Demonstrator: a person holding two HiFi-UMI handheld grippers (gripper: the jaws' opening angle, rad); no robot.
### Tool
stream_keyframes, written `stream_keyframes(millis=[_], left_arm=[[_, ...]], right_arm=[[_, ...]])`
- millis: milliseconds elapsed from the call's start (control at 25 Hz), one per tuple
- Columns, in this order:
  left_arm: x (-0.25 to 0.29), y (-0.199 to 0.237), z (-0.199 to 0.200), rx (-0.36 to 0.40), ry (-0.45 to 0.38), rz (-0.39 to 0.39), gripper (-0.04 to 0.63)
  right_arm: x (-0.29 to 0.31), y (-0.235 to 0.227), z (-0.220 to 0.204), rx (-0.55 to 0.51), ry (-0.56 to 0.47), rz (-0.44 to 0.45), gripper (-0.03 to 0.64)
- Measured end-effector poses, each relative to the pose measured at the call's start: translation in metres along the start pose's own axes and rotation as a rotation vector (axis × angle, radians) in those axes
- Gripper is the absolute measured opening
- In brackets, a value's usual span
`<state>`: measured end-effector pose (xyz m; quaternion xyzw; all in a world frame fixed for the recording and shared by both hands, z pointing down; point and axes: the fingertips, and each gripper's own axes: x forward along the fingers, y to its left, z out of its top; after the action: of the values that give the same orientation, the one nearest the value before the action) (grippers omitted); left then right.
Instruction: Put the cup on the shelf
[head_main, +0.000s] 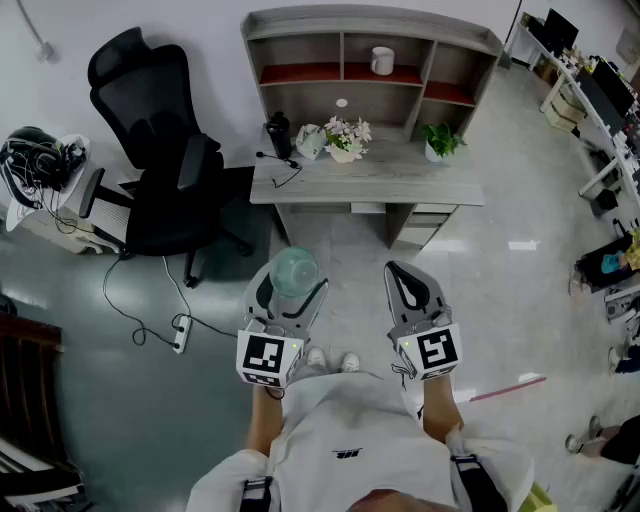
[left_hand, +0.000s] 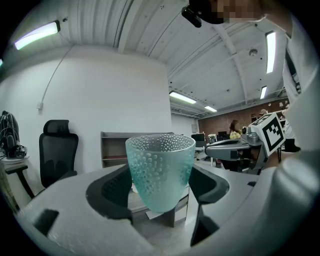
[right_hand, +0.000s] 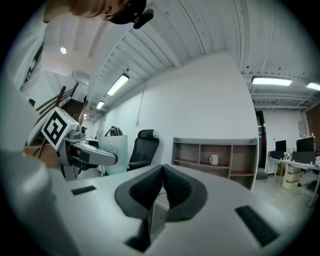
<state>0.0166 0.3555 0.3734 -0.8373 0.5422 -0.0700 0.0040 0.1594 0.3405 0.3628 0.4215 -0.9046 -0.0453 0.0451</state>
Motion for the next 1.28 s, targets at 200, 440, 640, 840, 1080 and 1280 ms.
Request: stream_keyframes(millis=[200, 440, 640, 840, 1080, 1280], left_arm=[[0.007, -0.008, -0.003, 0.0, 0.013, 0.011, 0.347], [0.018, -0.012, -0.004, 0.005, 0.018, 0.026, 0.347], [0.03, -0.007, -0.004, 0.009, 0.021, 0.036, 0.347], [0.041, 0.003, -0.003, 0.016, 0.011, 0.049, 0.347], [0.062, 0.027, -0.005, 0.016, 0.016, 0.055, 0.347], [0.086, 0.051, -0.007, 0.021, 0.018, 0.046, 0.347]], right_arm=[[-0.003, -0.011, -0.003, 0.022, -0.019, -0.009, 0.031], [0.001, -0.022, -0.007, 0.018, -0.027, 0.011, 0.031], [0.013, -0.028, -0.007, 0.009, -0.033, 0.031, 0.031], [0.029, -0.036, -0.009, 0.004, -0.036, 0.043, 0.031], [0.06, -0.044, -0.011, 0.001, -0.033, 0.048, 0.031], [0.092, -0.051, -0.014, 0.001, -0.029, 0.046, 0.031]])
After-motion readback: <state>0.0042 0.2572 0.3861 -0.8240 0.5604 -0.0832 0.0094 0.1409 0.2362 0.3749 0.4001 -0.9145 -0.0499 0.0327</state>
